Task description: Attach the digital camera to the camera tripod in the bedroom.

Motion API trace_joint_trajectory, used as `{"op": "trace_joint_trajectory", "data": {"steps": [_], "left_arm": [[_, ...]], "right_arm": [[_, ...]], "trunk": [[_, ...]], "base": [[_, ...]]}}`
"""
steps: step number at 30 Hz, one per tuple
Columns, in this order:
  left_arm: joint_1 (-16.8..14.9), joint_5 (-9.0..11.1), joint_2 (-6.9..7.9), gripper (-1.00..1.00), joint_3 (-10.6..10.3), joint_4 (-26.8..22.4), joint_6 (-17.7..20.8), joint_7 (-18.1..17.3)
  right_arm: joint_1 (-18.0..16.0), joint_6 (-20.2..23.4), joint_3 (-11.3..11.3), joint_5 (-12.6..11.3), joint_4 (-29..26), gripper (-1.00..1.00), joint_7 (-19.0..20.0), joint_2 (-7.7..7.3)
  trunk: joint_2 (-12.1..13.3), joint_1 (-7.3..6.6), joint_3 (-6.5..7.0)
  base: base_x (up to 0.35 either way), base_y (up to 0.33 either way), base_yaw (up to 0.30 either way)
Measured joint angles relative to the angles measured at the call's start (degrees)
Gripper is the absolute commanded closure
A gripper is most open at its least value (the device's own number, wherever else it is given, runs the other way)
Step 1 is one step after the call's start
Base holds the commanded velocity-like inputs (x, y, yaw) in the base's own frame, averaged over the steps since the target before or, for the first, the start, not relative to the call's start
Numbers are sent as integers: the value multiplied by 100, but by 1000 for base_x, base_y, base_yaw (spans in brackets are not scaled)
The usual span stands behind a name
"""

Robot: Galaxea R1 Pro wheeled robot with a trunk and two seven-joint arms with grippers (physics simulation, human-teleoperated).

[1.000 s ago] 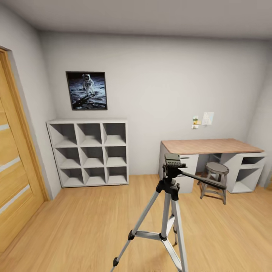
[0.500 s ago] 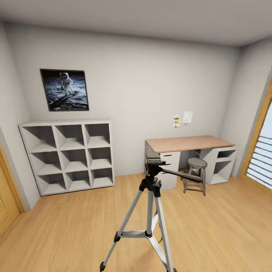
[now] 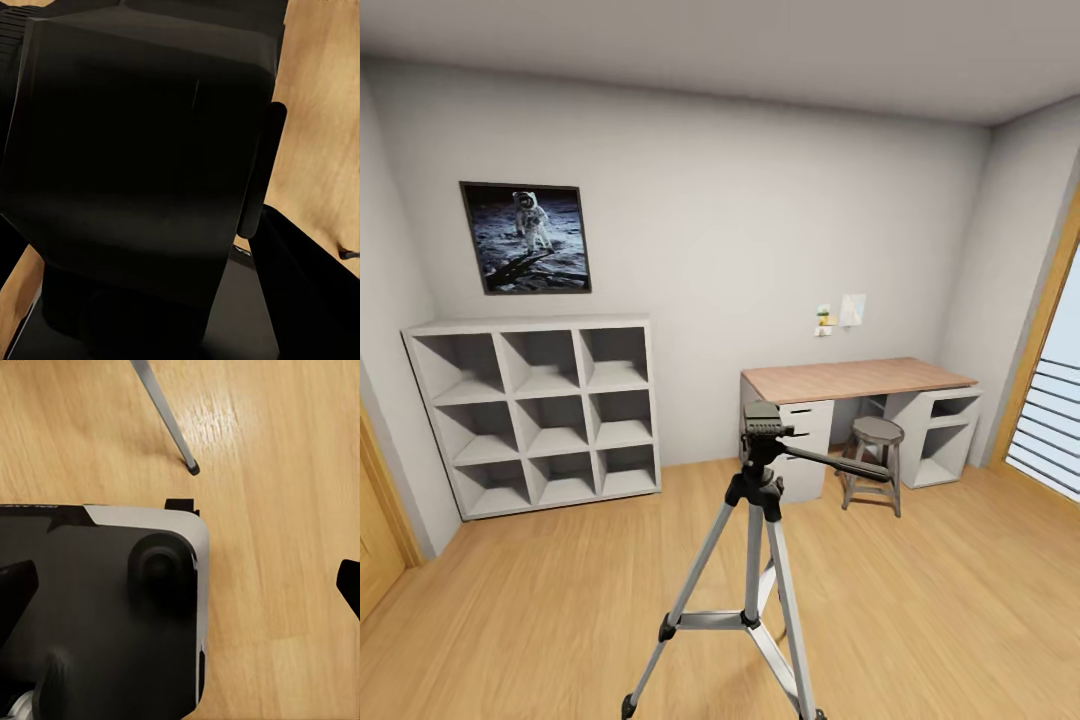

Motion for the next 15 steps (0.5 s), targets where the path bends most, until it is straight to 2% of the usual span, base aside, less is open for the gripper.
{"op": "trace_joint_trajectory", "data": {"steps": [7,15], "left_arm": [[0,0,-3,100,0,-1,0,-1],[0,0,8,100,0,7,-2,-1]], "right_arm": [[0,-19,11,-5,-1,-100,-2,16],[0,-24,27,-6,-1,-100,-3,20]], "trunk": [[0,0,0],[0,0,0]], "base": [[0,-44,0],[0,-247,0]]}}
